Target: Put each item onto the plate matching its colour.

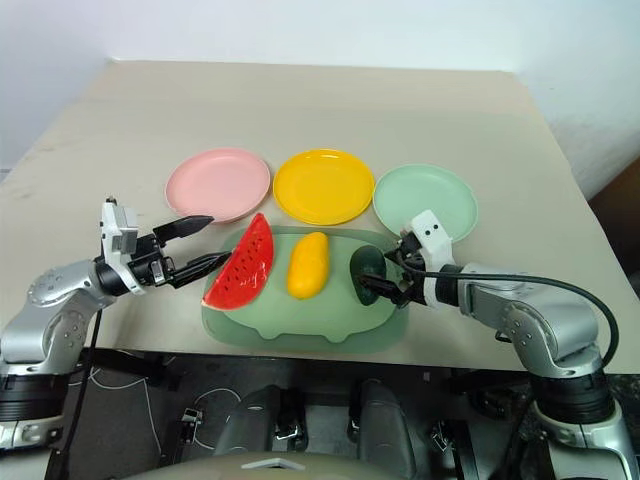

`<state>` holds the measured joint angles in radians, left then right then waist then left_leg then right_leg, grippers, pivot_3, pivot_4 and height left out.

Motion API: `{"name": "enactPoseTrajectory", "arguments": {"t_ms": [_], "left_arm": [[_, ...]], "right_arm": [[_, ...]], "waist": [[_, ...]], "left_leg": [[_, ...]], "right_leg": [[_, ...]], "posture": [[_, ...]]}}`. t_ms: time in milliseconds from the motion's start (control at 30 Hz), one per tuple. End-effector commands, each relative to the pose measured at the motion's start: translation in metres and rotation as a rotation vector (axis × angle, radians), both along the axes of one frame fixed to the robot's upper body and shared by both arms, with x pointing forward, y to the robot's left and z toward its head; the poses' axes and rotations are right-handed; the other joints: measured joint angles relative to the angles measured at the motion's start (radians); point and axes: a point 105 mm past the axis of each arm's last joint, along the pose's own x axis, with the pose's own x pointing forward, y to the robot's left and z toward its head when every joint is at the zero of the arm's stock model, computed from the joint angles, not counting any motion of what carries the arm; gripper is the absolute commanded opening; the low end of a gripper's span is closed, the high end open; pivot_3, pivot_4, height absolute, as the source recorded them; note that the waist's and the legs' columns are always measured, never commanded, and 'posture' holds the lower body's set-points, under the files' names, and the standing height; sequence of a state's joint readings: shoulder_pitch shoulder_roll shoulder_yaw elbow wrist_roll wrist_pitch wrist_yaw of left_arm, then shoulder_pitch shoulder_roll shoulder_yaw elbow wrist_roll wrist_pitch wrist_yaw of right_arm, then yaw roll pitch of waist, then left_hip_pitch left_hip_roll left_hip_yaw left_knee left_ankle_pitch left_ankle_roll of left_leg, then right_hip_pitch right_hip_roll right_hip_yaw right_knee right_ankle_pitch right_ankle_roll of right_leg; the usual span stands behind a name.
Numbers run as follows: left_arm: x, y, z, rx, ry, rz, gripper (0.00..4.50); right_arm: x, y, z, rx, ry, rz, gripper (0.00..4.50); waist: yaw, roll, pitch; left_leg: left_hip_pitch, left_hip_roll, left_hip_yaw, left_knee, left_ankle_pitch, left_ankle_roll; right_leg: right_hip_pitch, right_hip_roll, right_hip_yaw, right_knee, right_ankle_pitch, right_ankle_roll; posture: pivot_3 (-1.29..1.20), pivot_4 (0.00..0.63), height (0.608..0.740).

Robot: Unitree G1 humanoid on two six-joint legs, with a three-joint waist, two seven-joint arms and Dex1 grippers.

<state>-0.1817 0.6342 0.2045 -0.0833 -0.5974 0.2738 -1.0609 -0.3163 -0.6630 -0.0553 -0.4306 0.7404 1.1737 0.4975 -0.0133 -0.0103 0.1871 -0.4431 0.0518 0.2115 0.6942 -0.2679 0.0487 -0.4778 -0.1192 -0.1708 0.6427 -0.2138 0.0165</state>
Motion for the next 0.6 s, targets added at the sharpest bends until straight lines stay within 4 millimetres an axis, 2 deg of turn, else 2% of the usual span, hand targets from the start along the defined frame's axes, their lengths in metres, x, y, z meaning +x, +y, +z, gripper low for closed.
{"name": "enactPoseTrajectory", "arguments": {"t_ms": [33,200,333,433,500,600], "left_arm": [[-0.003,0.001,0.009,0.012,-0.044,0.004,4.44],[-0.005,0.004,0.009,0.013,-0.047,0.017,4.50],[-0.007,0.006,0.009,0.014,-0.047,0.026,4.50],[-0.007,0.008,0.010,0.016,-0.049,0.035,4.50],[-0.008,0.009,0.010,0.018,-0.049,0.040,4.50],[-0.009,0.011,0.011,0.021,-0.049,0.044,4.50]], "right_arm": [[0.003,0.003,0.003,-0.010,-0.012,0.009,4.50],[0.005,0.001,0.009,-0.023,-0.063,0.020,3.28],[0.003,-0.001,0.032,0.025,-0.121,0.053,2.65],[0.007,-0.005,0.057,0.072,-0.185,0.051,2.64],[0.017,-0.010,0.073,0.090,-0.234,0.024,2.64],[0.029,-0.016,0.084,0.104,-0.269,-0.017,2.63]], "waist": [[0.001,0.000,0.000],[0.001,0.000,0.000],[0.001,0.000,0.000],[0.000,0.000,0.000],[-0.002,0.000,0.000],[-0.001,0.000,0.000]], "left_leg": [[0.000,0.000,0.000,0.000,0.000,0.000],[0.000,0.000,0.000,0.001,0.000,0.000],[0.000,0.000,0.000,0.001,0.000,0.000],[0.000,0.000,0.000,0.001,0.000,0.000],[0.000,0.000,0.000,0.001,0.000,0.000],[0.000,0.000,0.000,0.001,0.000,0.000]], "right_leg": [[0.000,0.000,0.000,0.000,0.000,0.000],[0.000,0.000,0.000,0.000,0.000,0.000],[0.000,0.000,0.000,0.000,0.000,0.000],[0.000,0.000,0.000,0.000,0.000,0.000],[0.000,0.000,0.000,0.001,0.000,0.000],[0.000,0.000,0.000,0.001,-0.001,-0.001]], "posture": [[0.00,0.150,0.696],[0.00,0.150,0.696],[0.00,0.150,0.696],[0.00,0.150,0.696],[0.00,0.150,0.696],[0.00,0.150,0.696]]}}
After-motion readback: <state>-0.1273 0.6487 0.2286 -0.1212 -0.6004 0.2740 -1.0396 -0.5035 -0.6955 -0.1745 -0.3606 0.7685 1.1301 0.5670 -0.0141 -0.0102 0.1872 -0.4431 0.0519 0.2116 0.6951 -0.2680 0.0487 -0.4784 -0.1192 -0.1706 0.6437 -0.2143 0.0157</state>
